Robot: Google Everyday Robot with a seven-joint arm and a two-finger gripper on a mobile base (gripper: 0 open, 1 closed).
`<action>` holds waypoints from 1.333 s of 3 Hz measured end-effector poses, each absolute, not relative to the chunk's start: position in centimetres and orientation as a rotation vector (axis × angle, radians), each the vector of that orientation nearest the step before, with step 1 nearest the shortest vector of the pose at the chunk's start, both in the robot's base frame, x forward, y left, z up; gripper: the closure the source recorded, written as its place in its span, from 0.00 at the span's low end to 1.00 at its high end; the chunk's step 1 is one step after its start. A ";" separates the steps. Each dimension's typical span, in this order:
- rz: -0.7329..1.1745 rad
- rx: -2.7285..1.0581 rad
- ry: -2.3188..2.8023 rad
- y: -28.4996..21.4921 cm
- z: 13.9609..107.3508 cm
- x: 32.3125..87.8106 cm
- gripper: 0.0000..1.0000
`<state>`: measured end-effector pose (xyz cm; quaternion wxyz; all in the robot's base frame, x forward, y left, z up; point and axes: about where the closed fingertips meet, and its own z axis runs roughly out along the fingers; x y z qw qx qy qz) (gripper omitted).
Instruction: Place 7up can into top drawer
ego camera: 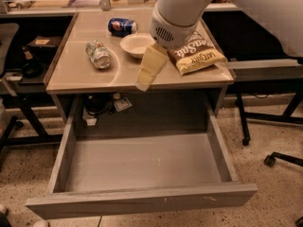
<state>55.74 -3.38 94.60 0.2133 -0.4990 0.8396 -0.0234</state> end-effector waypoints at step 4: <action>0.052 -1.455 2.274 6.7 92.7 57.6 0.00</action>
Offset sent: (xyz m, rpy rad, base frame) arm 0.0027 0.0344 -0.0152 0.0523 0.0120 0.0223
